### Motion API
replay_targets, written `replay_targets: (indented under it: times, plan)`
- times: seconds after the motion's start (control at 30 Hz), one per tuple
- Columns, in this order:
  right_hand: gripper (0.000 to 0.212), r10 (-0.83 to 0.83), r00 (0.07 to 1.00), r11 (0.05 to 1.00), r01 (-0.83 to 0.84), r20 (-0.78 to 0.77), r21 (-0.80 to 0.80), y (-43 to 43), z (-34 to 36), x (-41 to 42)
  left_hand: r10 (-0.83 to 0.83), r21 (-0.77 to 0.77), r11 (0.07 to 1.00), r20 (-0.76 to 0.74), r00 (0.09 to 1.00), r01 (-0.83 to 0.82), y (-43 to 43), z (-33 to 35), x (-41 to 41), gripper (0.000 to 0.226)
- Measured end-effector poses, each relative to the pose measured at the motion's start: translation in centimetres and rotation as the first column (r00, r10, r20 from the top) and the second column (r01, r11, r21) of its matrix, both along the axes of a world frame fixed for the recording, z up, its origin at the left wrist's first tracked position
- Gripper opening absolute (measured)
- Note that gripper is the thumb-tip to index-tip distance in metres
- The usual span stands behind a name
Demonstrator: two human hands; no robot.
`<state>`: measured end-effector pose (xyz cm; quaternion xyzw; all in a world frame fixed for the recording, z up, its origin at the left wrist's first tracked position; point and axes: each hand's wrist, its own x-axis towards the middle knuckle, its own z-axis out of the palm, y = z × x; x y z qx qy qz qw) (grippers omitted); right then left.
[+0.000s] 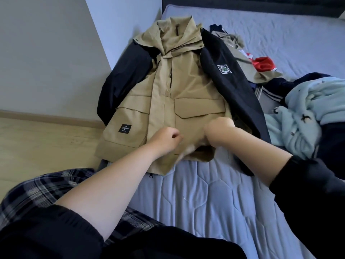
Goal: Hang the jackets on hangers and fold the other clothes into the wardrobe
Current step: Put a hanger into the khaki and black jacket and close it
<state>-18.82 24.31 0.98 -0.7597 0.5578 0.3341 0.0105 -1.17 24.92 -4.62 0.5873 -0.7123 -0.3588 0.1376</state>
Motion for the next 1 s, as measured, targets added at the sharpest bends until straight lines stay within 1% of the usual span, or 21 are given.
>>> replay_targets:
  times: [0.03,0.07,0.1,0.13,0.17,0.2,0.23,0.27,0.3,0.33,0.37,0.4,0.43,0.5,0.57,0.6,0.67,0.73,0.83,0.9,1.0]
  plan:
    - [0.014,-0.017,0.997,0.974,0.032,-0.07,0.226,0.0,0.5,-0.4,-0.007,0.025,1.0,-0.015,1.0,0.007,-0.1,-0.3,0.3,0.034]
    - [0.02,-0.057,0.995,0.912,0.083,-0.078,0.402,-0.2,0.6,-0.7,-0.005,0.039,0.999,-0.021,1.0,0.006,-0.2,-0.6,0.6,0.033]
    - [0.023,-0.116,0.993,0.864,0.095,0.012,0.495,-0.4,0.2,-0.9,0.004,0.045,0.999,-0.008,1.0,-0.004,-0.4,-1.0,1.0,0.03]
    - [0.023,-0.169,0.97,0.878,0.068,0.174,0.473,-0.8,-0.6,-0.8,0.022,0.053,0.998,0.028,0.999,-0.023,-0.5,-1.5,1.3,0.026]
    - [0.022,-0.181,0.923,0.929,0.047,0.339,0.366,-0.9,-1.5,-0.3,0.036,0.06,0.997,0.078,0.996,-0.041,-0.6,-2.0,1.7,0.022]
    - [0.023,-0.139,0.892,0.976,0.051,0.43,0.21,-1.1,-2.7,0.3,0.039,0.062,0.997,0.142,0.989,-0.048,-0.7,-2.6,2.2,0.024]
    - [0.024,-0.094,0.894,0.993,0.054,0.437,0.105,-1.4,-4.1,0.6,0.023,0.066,0.997,0.218,0.976,-0.038,-0.7,-3.3,2.8,0.029]
    - [0.026,-0.075,0.935,0.994,0.042,0.347,0.102,-1.4,-5.3,1.0,0.001,0.076,0.997,0.294,0.956,-0.024,-0.6,-3.9,3.4,0.035]
    - [0.026,-0.059,0.974,0.988,0.024,0.219,0.155,-1.4,-6.4,1.3,-0.002,0.092,0.995,0.338,0.941,-0.031,-0.5,-4.6,4.1,0.04]
    - [0.026,-0.054,0.995,0.975,0.035,0.083,0.218,-1.6,-6.9,1.8,0.015,0.112,0.992,0.349,0.937,-0.058,-0.4,-5.1,4.8,0.046]
    - [0.026,-0.045,0.999,0.972,0.042,0.009,0.23,-1.8,-7.1,2.3,0.049,0.123,0.988,0.332,0.942,-0.095,-0.4,-5.6,5.5,0.051]
    - [0.027,-0.037,0.999,0.979,0.036,0.001,0.199,-2.2,-6.8,3.2,0.089,0.121,0.984,0.295,0.951,-0.129,-0.6,-5.9,6.1,0.054]
    - [0.028,-0.024,0.999,0.991,0.017,0.048,0.134,-2.6,-6.6,4.2,0.128,0.111,0.981,0.258,0.958,-0.161,-0.8,-6.2,6.5,0.054]
    - [0.032,0.024,0.975,0.999,-0.018,0.223,-0.03,-3.7,-6.8,6.1,0.188,0.096,0.973,0.205,0.96,-0.211,-1.3,-6.2,7.0,0.048]
    - [0.047,0.138,0.921,0.986,-0.092,0.364,-0.14,-4.7,-7.9,7.2,0.204,0.091,0.971,0.166,0.965,-0.221,-1.7,-5.8,7.4,0.045]
    - [0.059,0.18,0.911,0.981,-0.139,0.37,-0.135,-5.2,-8.7,7.5,0.193,0.09,0.974,0.166,0.967,-0.21,-1.9,-5.7,7.7,0.047]
    - [0.076,0.21,0.907,0.977,-0.184,0.365,-0.105,-6.0,-9.8,8.1,0.171,0.086,0.977,0.235,0.957,-0.196,-2.6,-5.9,8.6,0.052]
    - [0.083,0.221,0.906,0.975,-0.191,0.362,-0.116,-6.8,-10.4,8.8,0.187,0.08,0.971,0.322,0.928,-0.223,-3.6,-6.4,10.0,0.056]
    - [0.086,0.23,0.901,0.971,-0.189,0.368,-0.143,-8.3,-10.7,10.4,0.22,0.076,0.958,0.416,0.882,-0.275,-4.9,-6.8,12.1,0.056]
    - [0.088,0.18,0.906,0.983,-0.155,0.382,-0.097,-9.3,-10.9,11.7,0.266,0.102,0.936,0.421,0.867,-0.337,-5.7,-6.9,13.4,0.06]
    - [0.093,-0.013,0.895,0.996,-0.029,0.445,0.088,-10.3,-11.5,12.9,0.339,0.155,0.895,0.37,0.865,-0.417,-6.9,-7.8,15.2,0.064]
